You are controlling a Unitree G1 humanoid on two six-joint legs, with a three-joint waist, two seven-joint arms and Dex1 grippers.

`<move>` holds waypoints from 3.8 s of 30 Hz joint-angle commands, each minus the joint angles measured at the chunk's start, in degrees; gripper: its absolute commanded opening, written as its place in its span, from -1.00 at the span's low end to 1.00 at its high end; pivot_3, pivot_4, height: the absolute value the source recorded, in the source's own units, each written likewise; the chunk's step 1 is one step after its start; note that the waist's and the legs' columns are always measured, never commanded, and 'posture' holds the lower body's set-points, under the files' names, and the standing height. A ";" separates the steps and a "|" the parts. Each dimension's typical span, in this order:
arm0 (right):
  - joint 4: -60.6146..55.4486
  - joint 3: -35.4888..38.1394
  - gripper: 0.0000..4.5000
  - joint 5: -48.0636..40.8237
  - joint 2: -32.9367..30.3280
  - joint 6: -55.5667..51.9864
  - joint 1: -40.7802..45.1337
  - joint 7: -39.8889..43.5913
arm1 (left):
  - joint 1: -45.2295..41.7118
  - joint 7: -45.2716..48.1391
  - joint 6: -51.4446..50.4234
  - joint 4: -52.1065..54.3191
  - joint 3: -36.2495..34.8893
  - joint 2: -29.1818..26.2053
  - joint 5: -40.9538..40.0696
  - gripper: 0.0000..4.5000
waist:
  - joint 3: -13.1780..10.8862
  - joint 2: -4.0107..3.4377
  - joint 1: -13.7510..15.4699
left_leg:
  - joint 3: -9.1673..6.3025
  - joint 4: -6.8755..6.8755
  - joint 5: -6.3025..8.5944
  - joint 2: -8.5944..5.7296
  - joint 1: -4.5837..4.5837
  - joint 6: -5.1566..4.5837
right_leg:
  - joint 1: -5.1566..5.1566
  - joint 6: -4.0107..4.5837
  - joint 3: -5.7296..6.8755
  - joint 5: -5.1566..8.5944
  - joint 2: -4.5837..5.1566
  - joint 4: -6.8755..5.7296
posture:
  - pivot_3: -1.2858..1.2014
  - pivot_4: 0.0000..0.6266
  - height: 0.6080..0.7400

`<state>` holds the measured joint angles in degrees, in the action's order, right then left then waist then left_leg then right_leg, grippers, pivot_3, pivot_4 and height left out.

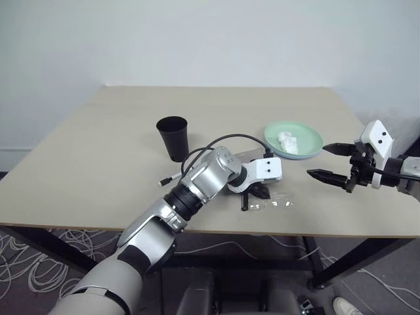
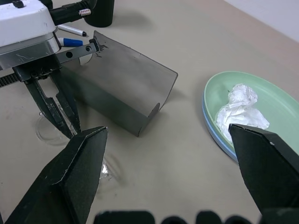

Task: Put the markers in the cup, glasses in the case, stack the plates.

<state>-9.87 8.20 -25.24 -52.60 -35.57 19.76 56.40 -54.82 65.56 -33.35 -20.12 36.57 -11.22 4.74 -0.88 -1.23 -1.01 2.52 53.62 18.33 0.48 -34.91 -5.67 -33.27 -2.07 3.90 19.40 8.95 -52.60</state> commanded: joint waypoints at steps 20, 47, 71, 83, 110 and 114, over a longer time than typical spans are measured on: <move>-0.52 0.86 1.00 -0.71 -0.03 0.96 2.32 0.19 | -17.61 -10.05 9.48 -29.58 -15.34 -1.40 -0.27 -0.98 | -0.03 0.04 0.01 | 0.02 0.03 0.04 0.00 -0.06 -0.08 | -0.02 -0.02 0.03 0.01 -0.01 0.01 | 0.03 -1.00 -0.69; -1.25 0.96 1.00 -1.16 0.01 0.78 2.07 -0.01 | -6.76 -6.21 5.66 -19.70 -10.51 1.60 5.61 -0.98 | 0.01 -0.02 0.11 | -0.07 0.21 0.07 0.02 -0.39 -0.12 | -0.12 -0.01 0.10 0.00 0.00 -0.01 | 0.03 -1.00 -0.69; -0.22 0.07 1.00 -0.70 0.53 1.28 3.01 0.00 | -18.10 -12.68 6.55 -26.60 -21.05 0.16 1.39 0.32 | 0.02 -0.02 0.21 | -0.07 0.21 0.07 0.02 -0.44 -0.13 | -0.14 -0.02 0.12 0.00 -0.01 0.01 | 0.03 -1.00 -0.69; 0.04 -0.06 1.00 -0.55 0.87 1.55 3.47 0.05 | -15.86 -26.03 21.73 -44.18 -19.63 1.35 6.46 -0.99 | 0.01 0.01 0.81 | -0.05 0.26 0.06 0.01 -0.45 -0.14 | -0.14 -0.03 0.11 -0.01 -0.01 -0.03 | 0.03 -1.00 -0.69; 0.43 -1.41 1.00 -0.50 1.36 1.82 4.51 0.37 | 8.35 -2.11 6.77 6.34 -9.99 -7.89 8.49 -0.99 | 0.11 -0.15 1.25 | -0.05 0.26 0.08 0.02 -0.20 -0.11 | -0.04 0.01 0.09 -0.01 -0.01 -0.02 | 0.03 -1.00 -0.69; 0.87 -1.97 1.00 -0.31 1.61 2.04 5.09 0.57 | 5.30 -4.77 0.99 4.98 -13.85 -8.68 7.23 -0.99 | 0.10 -0.13 1.19 | -0.05 0.26 0.07 0.03 -0.13 -0.11 | -0.01 0.00 0.08 -0.01 -0.05 -0.07 | 0.03 -1.00 -0.69</move>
<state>-9.12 5.42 -25.61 -50.99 -34.61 22.78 56.87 -47.29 62.24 -29.27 -14.35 25.42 -18.65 12.17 -0.78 -1.36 0.19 2.47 53.88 18.40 0.51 -35.03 -5.79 -33.29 -2.07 3.98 19.39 8.89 -52.69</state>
